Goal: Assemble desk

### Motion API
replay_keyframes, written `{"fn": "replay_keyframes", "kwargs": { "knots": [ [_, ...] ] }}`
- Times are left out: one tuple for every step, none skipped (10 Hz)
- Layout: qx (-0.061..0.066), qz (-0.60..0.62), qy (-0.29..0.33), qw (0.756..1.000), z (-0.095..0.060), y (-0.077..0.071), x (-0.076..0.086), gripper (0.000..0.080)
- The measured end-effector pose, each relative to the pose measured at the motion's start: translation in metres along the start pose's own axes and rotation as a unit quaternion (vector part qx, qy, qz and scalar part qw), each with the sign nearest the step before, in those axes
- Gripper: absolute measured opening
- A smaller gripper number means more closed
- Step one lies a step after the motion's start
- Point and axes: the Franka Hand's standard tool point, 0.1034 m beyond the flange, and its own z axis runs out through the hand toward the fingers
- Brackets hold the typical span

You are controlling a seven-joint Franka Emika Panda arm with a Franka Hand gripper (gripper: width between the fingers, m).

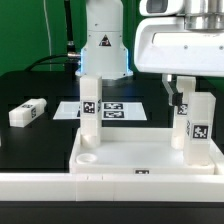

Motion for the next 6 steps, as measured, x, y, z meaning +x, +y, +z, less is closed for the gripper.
{"fn": "replay_keyframes", "kwargs": {
  "knots": [
    [-0.001,-0.026,0.000,1.000,0.0000,0.0000,-0.0001,0.0648],
    [-0.004,-0.061,0.002,0.998,0.0001,0.0005,0.0001,0.0648],
    [-0.005,-0.084,0.002,0.996,0.0004,0.0008,0.0000,0.0648],
    [-0.005,-0.101,0.003,0.995,0.0006,0.0012,0.0001,0.0648],
    [-0.004,-0.131,0.007,0.991,0.0009,0.0015,0.0008,0.0646],
    [-0.004,-0.132,0.007,0.991,0.0010,0.0009,0.0003,0.0646]
  ]
}}
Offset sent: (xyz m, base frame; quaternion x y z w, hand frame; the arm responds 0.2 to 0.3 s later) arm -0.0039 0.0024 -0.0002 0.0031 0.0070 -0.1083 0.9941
